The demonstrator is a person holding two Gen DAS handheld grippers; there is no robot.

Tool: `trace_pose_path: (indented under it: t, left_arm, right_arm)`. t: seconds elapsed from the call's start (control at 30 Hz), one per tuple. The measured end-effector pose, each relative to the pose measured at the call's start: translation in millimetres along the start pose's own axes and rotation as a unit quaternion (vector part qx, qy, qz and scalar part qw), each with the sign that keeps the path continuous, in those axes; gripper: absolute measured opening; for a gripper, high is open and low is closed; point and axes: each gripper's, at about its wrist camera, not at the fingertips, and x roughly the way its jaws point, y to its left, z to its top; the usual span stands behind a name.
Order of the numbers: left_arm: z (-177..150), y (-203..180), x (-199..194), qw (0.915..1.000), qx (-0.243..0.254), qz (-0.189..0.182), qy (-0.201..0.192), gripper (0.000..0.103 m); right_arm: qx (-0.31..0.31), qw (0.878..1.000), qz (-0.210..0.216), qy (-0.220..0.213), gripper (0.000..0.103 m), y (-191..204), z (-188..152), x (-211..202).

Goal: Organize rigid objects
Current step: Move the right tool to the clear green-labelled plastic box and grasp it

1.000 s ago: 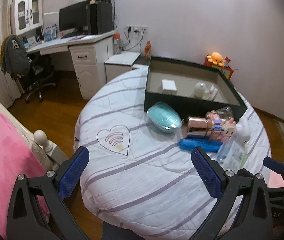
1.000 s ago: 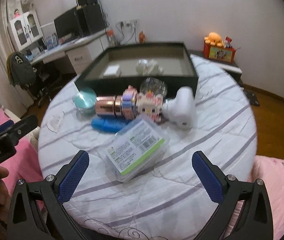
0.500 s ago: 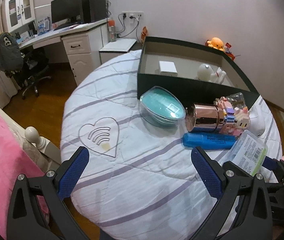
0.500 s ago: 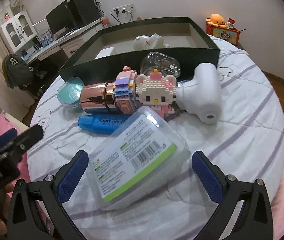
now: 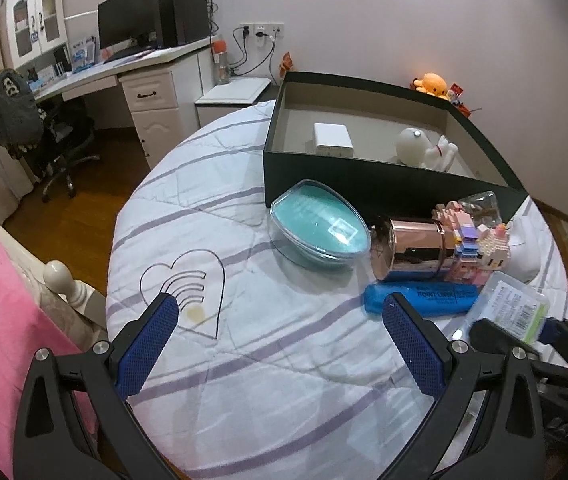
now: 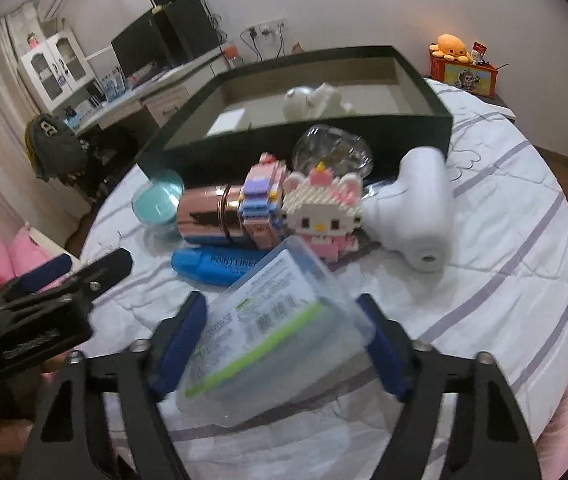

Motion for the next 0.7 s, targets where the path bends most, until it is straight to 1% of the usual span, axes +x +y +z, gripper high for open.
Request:
trace_pose_path:
  t: [0.03,0.07,0.1,0.13,0.17,0.3,0.33,0.37,0.4,0.47,0.5,0.53,0.6,0.63,0.7]
  left_arm:
    - [1.6,-0.8,3.0,1.0000,0.001,0.001,0.001,0.103]
    - [2.8,-1.1,5.5,1.0000,0.001,0.002,0.003,0.103]
    - [4.2,-1.5,8.0,1.0000,0.001,0.004,0.004,0.103]
    - [5.1,-1.7,9.1,1.0000,0.002,0.005,0.004,0.103]
    - [5.7,-1.5,9.9,1.0000,0.002,0.005,0.005,0.103]
    - [4.6,2.0,13.0,0.9999,0.002,0.010,0.009,0.103]
    - [4.1,3.0,13.9,0.9999,0.001,0.010,0.010,0.103]
    - [3.2,4.4,15.1,0.9999,-0.001,0.009,0.012,0.103]
    - [2.7,5.6,15.8,0.9999,-0.003,0.010,0.013,0.103]
    - [0.5,6.8,16.3,0.9998,-0.003,0.012,0.016,0.103]
    - [-0.1,7.2,16.2,0.9998,-0.003,0.013,0.016,0.103]
    - [-0.4,7.6,15.8,0.9998,-0.003,0.014,0.015,0.103]
    - [-1.1,8.2,15.3,0.9998,-0.003,0.016,0.015,0.103]
    - [-1.3,8.6,15.1,0.9998,-0.003,0.015,0.014,0.103]
    - [-1.7,9.2,15.4,0.9998,-0.004,0.014,0.012,0.103]
  right_arm:
    - [0.001,1.000,0.000,0.001,0.072,-1.3,1.0,-0.6]
    - [0.001,1.000,0.003,0.004,0.074,-2.4,1.4,-0.3]
    - [0.003,1.000,0.007,0.011,0.078,-3.3,1.0,1.7]
    - [0.002,1.000,0.004,0.022,0.086,-3.3,-0.4,5.6]
    - [0.002,1.000,0.007,0.024,0.090,-3.2,-2.1,7.0]
    - [-0.011,1.000,0.010,0.025,0.092,2.6,-13.5,3.8]
    - [-0.017,0.999,0.010,0.027,0.095,5.1,-15.3,3.7]
    - [-0.024,0.999,0.008,0.032,0.101,8.7,-17.3,4.7]
    - [-0.030,0.999,0.005,0.038,0.103,11.7,-18.0,6.8]
    - [-0.059,0.997,-0.013,0.047,0.103,24.1,-22.9,13.8]
    - [-0.067,0.997,-0.019,0.043,0.103,27.6,-25.2,14.7]
    - [-0.066,0.997,-0.019,0.037,0.103,28.0,-26.4,14.2]
    - [-0.056,0.998,-0.021,0.025,0.098,26.3,-26.4,15.5]
    - [-0.060,0.998,-0.025,0.020,0.098,26.2,-26.3,15.5]
    - [-0.051,0.998,-0.015,0.014,0.098,22.7,-25.4,14.1]
